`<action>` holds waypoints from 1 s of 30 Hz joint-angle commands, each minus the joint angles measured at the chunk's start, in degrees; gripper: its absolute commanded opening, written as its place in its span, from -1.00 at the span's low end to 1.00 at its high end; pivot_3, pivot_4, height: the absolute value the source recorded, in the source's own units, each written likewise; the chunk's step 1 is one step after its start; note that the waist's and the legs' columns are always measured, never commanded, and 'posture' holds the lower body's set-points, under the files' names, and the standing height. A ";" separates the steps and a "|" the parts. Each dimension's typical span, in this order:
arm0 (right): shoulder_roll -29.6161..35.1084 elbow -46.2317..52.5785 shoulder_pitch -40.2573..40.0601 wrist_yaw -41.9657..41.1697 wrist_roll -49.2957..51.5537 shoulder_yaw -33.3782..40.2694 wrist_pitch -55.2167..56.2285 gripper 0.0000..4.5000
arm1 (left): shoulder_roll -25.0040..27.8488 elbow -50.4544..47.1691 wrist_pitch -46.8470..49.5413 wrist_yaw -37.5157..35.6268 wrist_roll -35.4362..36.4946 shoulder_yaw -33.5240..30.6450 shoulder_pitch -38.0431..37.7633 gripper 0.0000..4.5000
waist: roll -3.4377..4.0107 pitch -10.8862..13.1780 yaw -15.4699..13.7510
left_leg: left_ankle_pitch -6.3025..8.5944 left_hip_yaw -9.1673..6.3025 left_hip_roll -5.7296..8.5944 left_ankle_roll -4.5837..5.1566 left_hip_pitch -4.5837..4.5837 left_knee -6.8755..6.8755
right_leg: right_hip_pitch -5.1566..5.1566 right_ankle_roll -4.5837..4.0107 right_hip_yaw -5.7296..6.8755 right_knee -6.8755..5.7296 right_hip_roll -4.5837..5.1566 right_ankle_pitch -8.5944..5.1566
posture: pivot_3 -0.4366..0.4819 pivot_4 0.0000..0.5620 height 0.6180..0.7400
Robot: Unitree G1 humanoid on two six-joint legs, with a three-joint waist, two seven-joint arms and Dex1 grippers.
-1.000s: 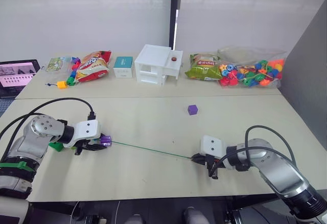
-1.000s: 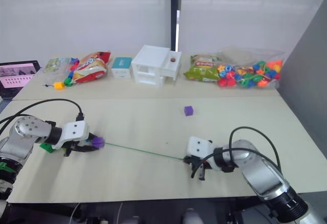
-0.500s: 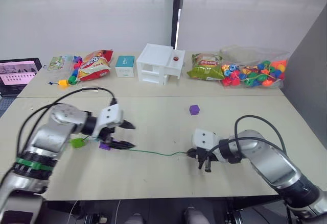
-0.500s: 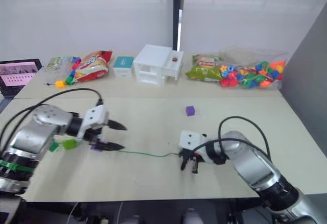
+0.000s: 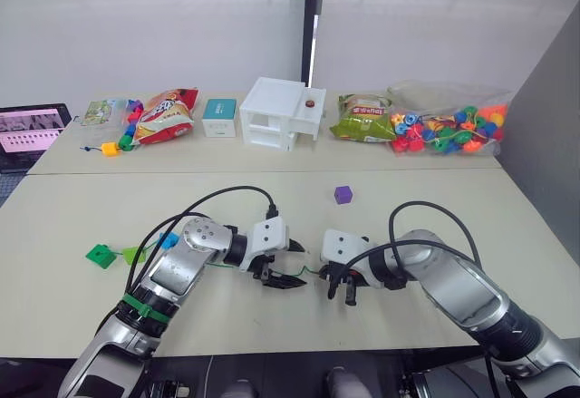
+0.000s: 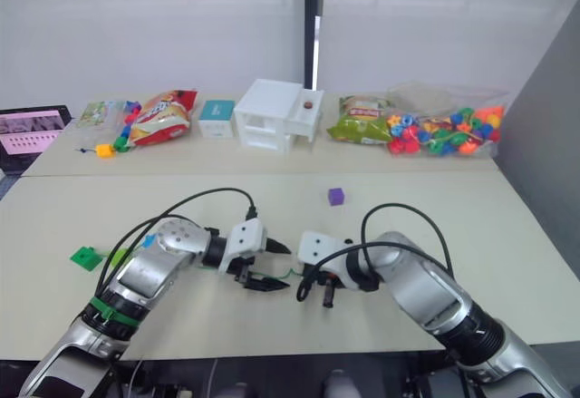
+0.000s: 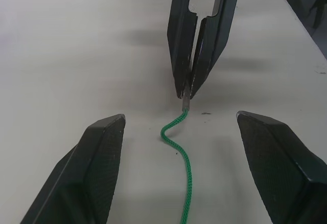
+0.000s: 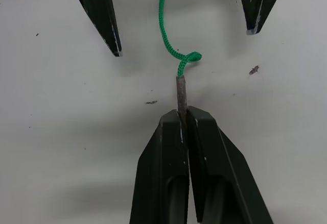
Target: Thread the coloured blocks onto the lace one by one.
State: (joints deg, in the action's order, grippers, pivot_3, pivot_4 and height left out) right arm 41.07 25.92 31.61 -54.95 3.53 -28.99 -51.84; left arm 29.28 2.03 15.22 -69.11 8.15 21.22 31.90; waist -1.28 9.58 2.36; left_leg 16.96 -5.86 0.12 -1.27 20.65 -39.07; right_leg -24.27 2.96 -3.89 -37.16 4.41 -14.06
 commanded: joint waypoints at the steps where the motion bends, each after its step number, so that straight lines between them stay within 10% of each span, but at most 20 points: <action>1: 0.17 2.25 1.17 -0.03 0.55 0.51 -0.27 -1.00 | -1.41 -0.21 -1.11 0.46 -0.01 0.10 0.69 0.63 | 0.00 0.00 -0.02 | 0.00 0.00 0.00 0.00 0.01 -0.01 | 0.00 0.00 0.00 0.00 0.00 0.00 | -0.05 -0.47 1.00; 12: -0.04 2.59 1.28 0.06 0.81 0.76 -0.80 -1.00 | -3.17 1.86 -2.18 0.39 -1.46 0.59 0.99 -0.94 | 0.00 0.00 -0.01 | 0.00 0.00 0.01 0.00 0.01 -0.01 | 0.00 0.00 0.00 0.00 0.00 0.00 | -0.05 -0.47 1.00; 30: 0.47 2.98 0.82 0.11 0.83 1.00 -1.04 -1.00 | -1.54 0.63 -0.52 -1.64 -0.47 -0.07 1.59 -0.88 | 0.00 0.00 -0.01 | 0.00 -0.01 0.01 0.00 0.01 -0.01 | 0.00 0.00 0.00 0.01 0.00 0.00 | -0.05 -0.47 1.00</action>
State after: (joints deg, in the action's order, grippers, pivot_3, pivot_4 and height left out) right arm 41.18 26.87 31.60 -54.90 3.63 -29.00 -52.93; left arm 27.11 4.44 14.03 -70.06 6.86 22.06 32.71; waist -1.28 9.58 2.35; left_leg 16.96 -5.86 0.13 -1.27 20.65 -39.09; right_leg -24.27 2.96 -3.89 -37.15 4.41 -14.06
